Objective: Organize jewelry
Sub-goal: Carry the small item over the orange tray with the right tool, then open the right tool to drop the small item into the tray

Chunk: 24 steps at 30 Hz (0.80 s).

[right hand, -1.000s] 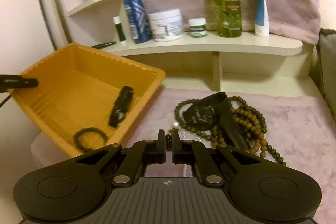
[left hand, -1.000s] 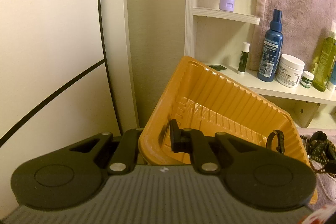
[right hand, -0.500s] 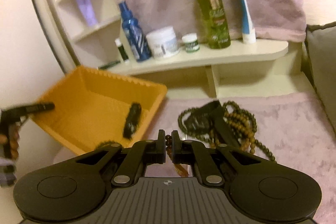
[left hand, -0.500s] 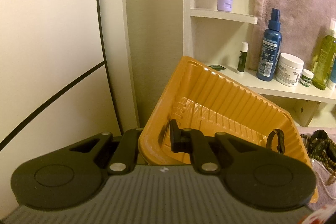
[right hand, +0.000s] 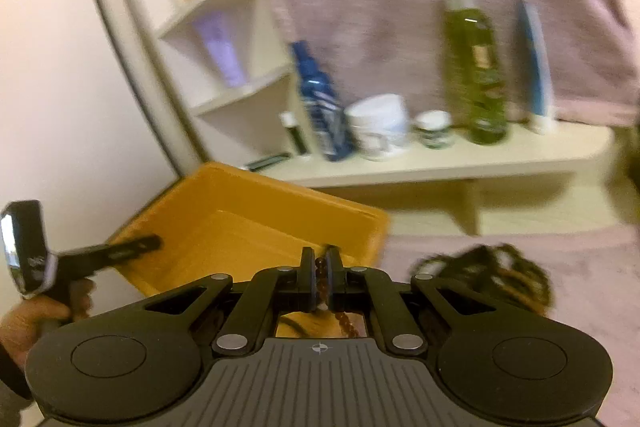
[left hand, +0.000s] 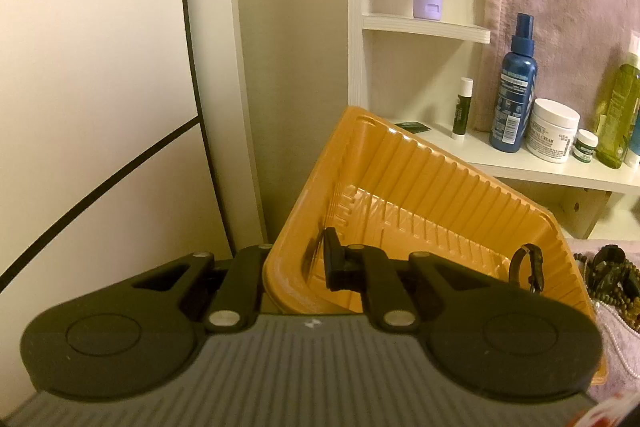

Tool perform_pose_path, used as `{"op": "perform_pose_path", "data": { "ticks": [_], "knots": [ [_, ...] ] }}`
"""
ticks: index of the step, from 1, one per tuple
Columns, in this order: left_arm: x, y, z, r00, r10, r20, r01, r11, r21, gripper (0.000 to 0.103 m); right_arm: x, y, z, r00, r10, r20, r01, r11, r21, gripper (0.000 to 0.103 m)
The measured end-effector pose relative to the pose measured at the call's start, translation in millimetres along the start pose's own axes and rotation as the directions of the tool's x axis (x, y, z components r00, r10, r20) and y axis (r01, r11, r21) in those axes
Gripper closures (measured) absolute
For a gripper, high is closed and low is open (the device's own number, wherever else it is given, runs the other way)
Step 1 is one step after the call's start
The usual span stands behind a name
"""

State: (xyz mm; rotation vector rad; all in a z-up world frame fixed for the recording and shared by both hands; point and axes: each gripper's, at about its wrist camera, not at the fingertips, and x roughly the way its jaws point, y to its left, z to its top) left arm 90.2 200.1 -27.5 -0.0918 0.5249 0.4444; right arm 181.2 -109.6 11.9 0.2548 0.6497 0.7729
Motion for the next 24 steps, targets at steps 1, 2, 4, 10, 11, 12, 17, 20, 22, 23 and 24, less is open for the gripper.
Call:
{"op": "perform_pose_path", "data": {
  "ticks": [1,2,4,10,11,12,17,20,22,23,24],
  "knots": [
    [0,0,0,1.000,0.000,0.000,0.000,1.000,-0.001,0.092,3,4,2,1.000,0.018,0.001,-0.018,1.000,-0.004,0.098],
    [0,0,0,1.000,-0.001,0.000,0.001,1.000,-0.001,0.092,8,8,4,0.999,0.035,0.002,-0.035,0.999,-0.009,0.098],
    [0,0,0,1.000,-0.001,0.000,0.001,1.000,-0.001,0.092,17,15,6,0.998,0.063,-0.005,-0.063,0.998,-0.017,0.098],
    [1,0,0,1.000,-0.001,0.000,0.001,1.000,0.000,0.092,49,26,-2,0.991,0.111,-0.078,-0.112,0.994,-0.008,0.098],
    [1,-1,0,1.000,-0.001,0.000,0.001,1.000,0.000,0.092,53,28,-4,0.989,0.113,-0.091,-0.114,0.993,-0.006,0.098],
    [1,-1,0,1.000,-0.001,-0.001,0.001,1.000,0.000,0.092,58,30,-6,0.987,0.118,-0.105,-0.119,0.993,-0.008,0.098],
    [1,-1,0,1.000,0.000,-0.001,0.000,1.000,0.000,0.092,76,37,-18,0.979,0.109,-0.171,-0.114,0.993,-0.019,0.098],
    [1,0,-1,1.000,-0.001,-0.001,0.001,1.000,-0.001,0.092,82,39,-22,0.973,0.089,-0.211,-0.099,0.994,-0.039,0.098],
    [2,0,-1,1.000,-0.001,-0.002,0.001,1.000,0.000,0.092,85,40,-25,0.970,0.082,-0.227,-0.095,0.995,-0.045,0.098],
    [2,0,-1,1.000,0.000,-0.003,0.000,1.000,-0.001,0.092,85,41,-25,0.970,0.077,-0.231,-0.092,0.994,-0.055,0.097],
    [3,0,-1,1.000,-0.001,-0.004,0.001,1.000,-0.001,0.092,85,41,-25,0.972,0.067,-0.226,-0.083,0.995,-0.063,0.096]
  ]
}}
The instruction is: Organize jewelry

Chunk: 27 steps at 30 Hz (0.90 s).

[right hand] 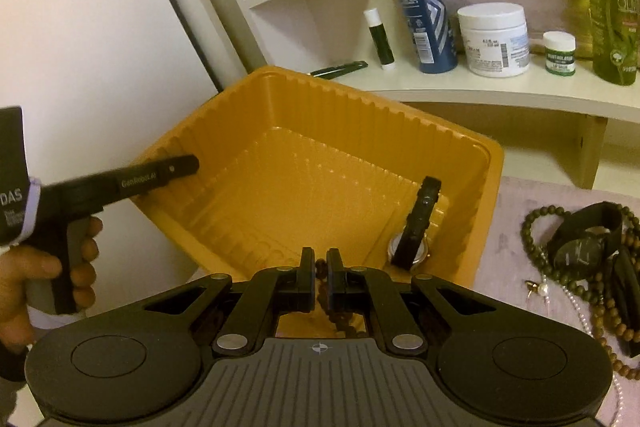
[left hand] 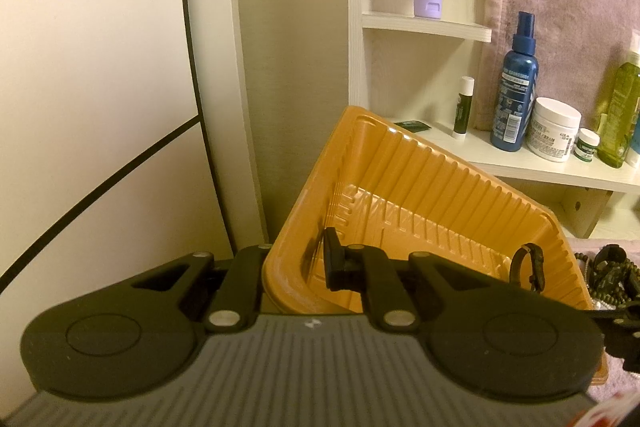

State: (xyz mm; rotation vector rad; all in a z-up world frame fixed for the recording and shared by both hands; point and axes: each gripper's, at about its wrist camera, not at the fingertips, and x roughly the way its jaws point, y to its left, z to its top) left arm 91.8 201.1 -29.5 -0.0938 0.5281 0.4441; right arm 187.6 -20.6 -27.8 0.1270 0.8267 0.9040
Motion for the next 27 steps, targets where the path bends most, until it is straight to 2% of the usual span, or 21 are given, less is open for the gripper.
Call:
{"op": "perform_pose_path", "data": {
  "ticks": [1,3,4,5,9,16,22,27],
  "knots": [
    [0,0,0,1.000,0.001,-0.001,-0.001,1.000,0.000,0.092,-1,0,0,1.000,-0.010,0.004,0.010,1.000,-0.006,0.093],
    [0,0,0,1.000,0.001,-0.002,-0.001,1.000,0.001,0.092,-2,-1,1,1.000,-0.014,0.009,0.014,1.000,-0.004,0.078],
    [0,0,0,1.000,0.001,-0.002,-0.001,1.000,0.001,0.092,-5,-1,1,1.000,-0.017,0.018,0.017,1.000,0.002,0.063],
    [0,-1,0,1.000,0.001,-0.001,-0.001,1.000,0.002,0.092,-9,-3,2,0.999,-0.019,0.034,0.019,1.000,0.006,0.056],
    [-1,0,0,1.000,0.001,-0.001,-0.001,1.000,0.000,0.092,-24,-10,4,0.996,-0.040,0.075,0.038,0.999,0.028,0.055],
    [-1,1,0,1.000,-0.004,0.002,0.004,1.000,-0.003,0.092,-62,-37,-4,0.985,-0.129,0.117,0.120,0.989,0.085,0.055],
    [-1,2,-1,1.000,-0.005,0.001,0.005,1.000,-0.005,0.092,-87,-61,-30,0.971,-0.225,0.084,0.212,0.967,0.141,0.055],
    [-1,1,-1,1.000,-0.002,0.000,0.002,1.000,-0.001,0.092,-95,-75,-47,0.961,-0.274,0.048,0.263,0.951,0.165,0.055]
  ]
}}
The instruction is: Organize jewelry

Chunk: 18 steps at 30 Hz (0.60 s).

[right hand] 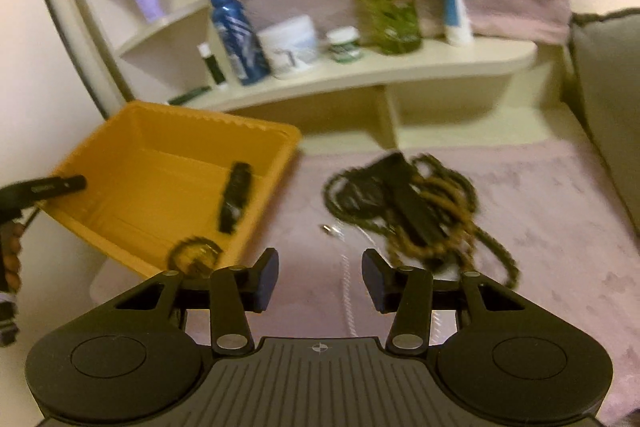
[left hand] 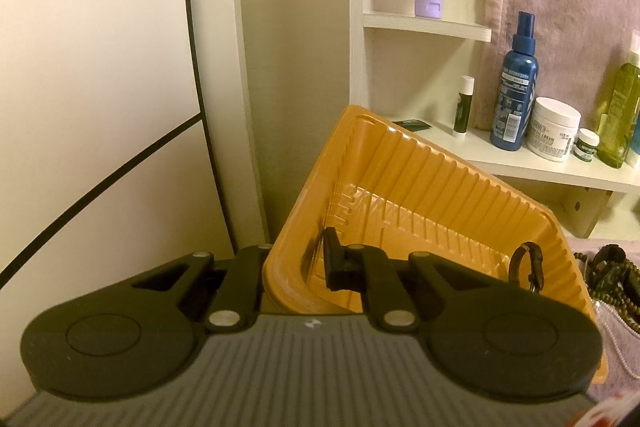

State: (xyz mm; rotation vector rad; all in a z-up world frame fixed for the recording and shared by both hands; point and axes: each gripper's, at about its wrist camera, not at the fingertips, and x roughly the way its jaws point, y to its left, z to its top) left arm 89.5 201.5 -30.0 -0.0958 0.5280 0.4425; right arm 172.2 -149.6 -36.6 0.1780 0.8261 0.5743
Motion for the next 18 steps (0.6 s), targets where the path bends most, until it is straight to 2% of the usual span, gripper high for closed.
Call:
{"op": "perform_pose_path", "data": {
  "ticks": [10,18],
  "knots": [
    [2,-1,1,1.000,0.002,-0.005,-0.002,1.000,0.004,0.092,6,-11,-12,0.999,-0.035,-0.022,0.035,0.999,-0.018,0.056],
    [3,0,0,1.000,-0.001,-0.007,0.001,1.000,0.002,0.092,29,-2,-7,0.999,-0.035,-0.007,0.034,0.994,-0.104,0.059]
  ]
}}
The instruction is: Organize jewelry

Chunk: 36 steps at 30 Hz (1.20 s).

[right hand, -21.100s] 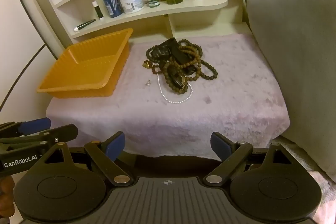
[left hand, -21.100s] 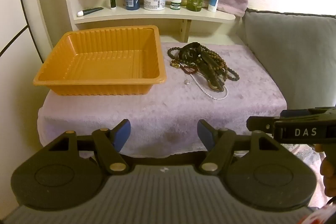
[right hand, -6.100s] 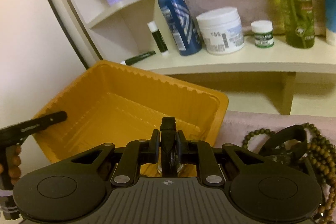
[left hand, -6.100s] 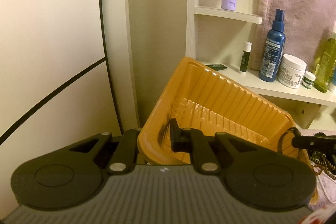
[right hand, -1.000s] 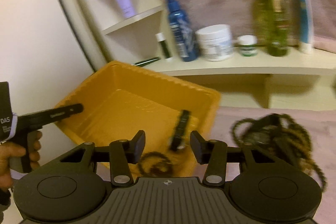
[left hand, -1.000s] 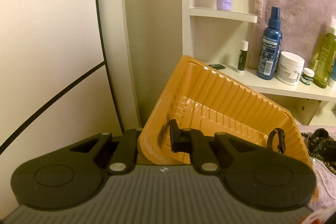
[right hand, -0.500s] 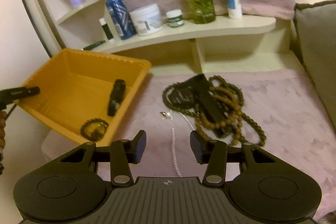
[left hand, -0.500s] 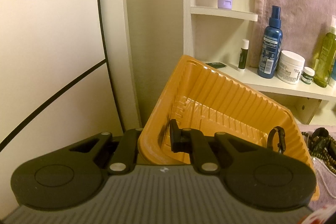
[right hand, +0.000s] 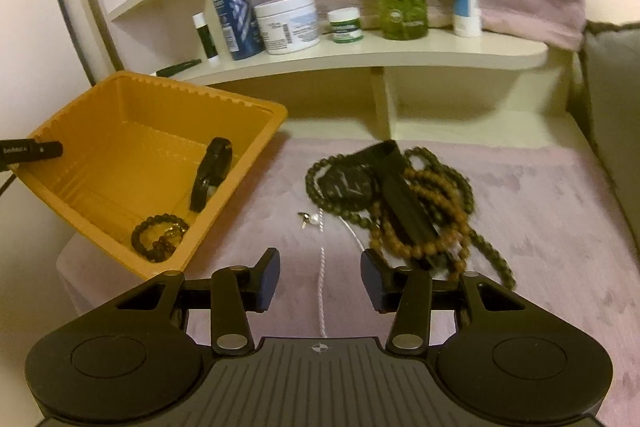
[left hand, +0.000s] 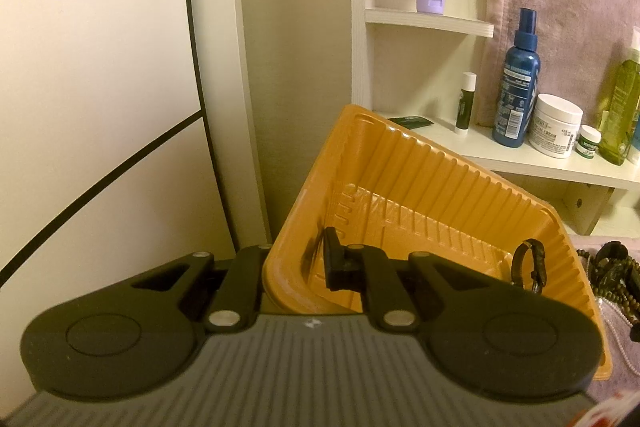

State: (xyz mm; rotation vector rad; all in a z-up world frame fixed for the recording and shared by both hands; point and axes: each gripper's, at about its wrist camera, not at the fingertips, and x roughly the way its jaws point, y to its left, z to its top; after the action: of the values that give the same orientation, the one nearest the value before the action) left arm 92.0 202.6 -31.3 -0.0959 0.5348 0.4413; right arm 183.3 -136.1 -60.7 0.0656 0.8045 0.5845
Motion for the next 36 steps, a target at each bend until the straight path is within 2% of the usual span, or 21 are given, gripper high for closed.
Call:
{"op": "perform_pose_path", "data": {
  "ticks": [3,13,24,26,32,36],
  "knots": [
    [1,0,0,1.000,0.001,-0.002,-0.001,1.000,-0.001,0.092,9,4,4,1.000,-0.008,0.006,0.008,0.999,-0.042,0.064],
    [2,1,-1,1.000,-0.004,0.000,0.004,1.000,-0.006,0.092,39,14,9,1.000,-0.010,0.008,0.011,0.989,-0.147,0.064],
    [3,1,-1,1.000,0.002,-0.007,-0.003,1.000,-0.012,0.091,65,17,12,1.000,-0.028,0.004,0.028,0.977,-0.212,0.086],
    [4,0,-1,1.000,0.005,-0.006,-0.005,1.000,-0.015,0.091,65,17,11,0.999,-0.032,0.005,0.033,0.974,-0.222,0.094],
    [5,-1,0,1.000,0.012,-0.009,-0.012,1.000,-0.018,0.091,62,20,10,0.999,-0.043,0.023,0.048,0.968,-0.246,0.095],
    [5,-1,1,1.000,0.011,-0.008,-0.011,1.000,-0.016,0.091,52,17,15,0.998,-0.023,0.050,0.033,0.978,-0.205,0.095]
  ]
}}
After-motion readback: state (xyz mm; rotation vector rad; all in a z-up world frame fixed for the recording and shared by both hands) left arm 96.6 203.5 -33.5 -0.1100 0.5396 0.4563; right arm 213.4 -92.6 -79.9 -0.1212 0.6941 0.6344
